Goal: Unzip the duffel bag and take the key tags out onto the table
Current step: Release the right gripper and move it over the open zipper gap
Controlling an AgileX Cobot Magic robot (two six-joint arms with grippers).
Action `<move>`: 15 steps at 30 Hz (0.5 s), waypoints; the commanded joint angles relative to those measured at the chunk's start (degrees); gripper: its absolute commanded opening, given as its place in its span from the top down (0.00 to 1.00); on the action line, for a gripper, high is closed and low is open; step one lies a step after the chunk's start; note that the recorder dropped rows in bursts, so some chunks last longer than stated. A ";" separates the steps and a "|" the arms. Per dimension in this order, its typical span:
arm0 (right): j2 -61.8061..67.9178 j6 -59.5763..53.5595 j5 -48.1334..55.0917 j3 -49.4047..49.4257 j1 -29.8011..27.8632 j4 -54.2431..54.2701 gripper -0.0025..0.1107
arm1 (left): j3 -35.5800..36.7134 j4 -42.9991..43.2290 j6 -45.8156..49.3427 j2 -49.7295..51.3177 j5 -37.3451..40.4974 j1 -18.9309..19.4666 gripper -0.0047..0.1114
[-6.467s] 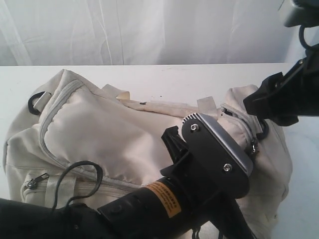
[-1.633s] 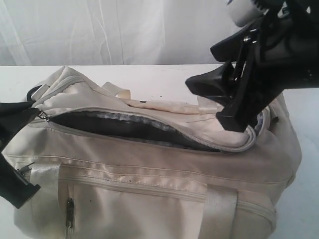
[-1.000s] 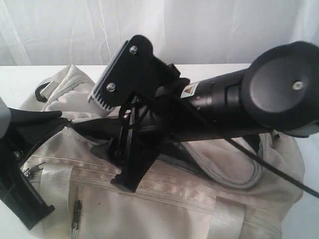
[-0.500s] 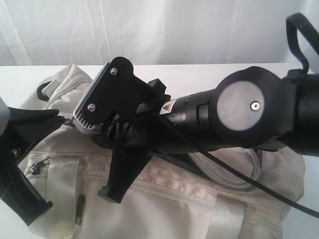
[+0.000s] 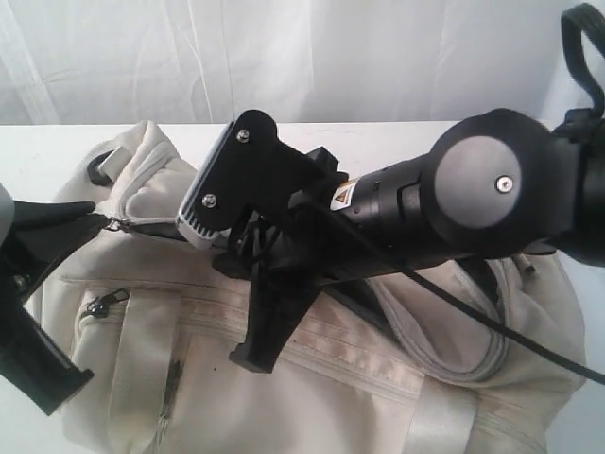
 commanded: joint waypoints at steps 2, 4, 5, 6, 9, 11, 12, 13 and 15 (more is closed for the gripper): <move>-2.52 4.18 1.98 0.14 -3.62 -6.89 0.98 | -0.89 -1.08 8.44 -1.02 -6.90 0.02 0.96; -3.56 4.18 3.71 0.14 -3.62 -7.04 0.98 | -0.89 -1.08 8.44 -1.02 -6.08 0.02 0.96; -4.08 4.18 4.90 0.14 -3.62 -6.89 0.98 | -0.89 -1.08 8.44 -1.02 -5.82 0.02 0.96; -4.64 4.18 7.34 0.14 -3.62 -6.89 0.98 | -0.89 -1.08 8.44 -1.02 -5.42 0.02 0.96; -6.27 4.06 13.35 0.14 -3.62 -6.89 0.98 | -0.89 -1.08 8.44 -1.02 -5.07 0.02 0.96; -7.72 3.59 17.66 0.14 -3.62 -6.89 0.98 | -0.89 -1.06 8.44 -1.02 -4.26 0.02 0.96; -7.96 3.14 18.48 0.14 -3.62 -6.89 0.98 | -0.89 0.29 8.44 -1.02 -4.26 0.02 0.96; -8.65 1.07 19.94 0.14 -3.62 -6.89 0.98 | -0.89 2.27 8.31 -0.90 -3.98 0.13 0.96; -9.41 -0.01 20.68 0.14 -3.62 -6.64 0.98 | -0.89 5.01 7.22 -0.80 -2.90 0.13 0.96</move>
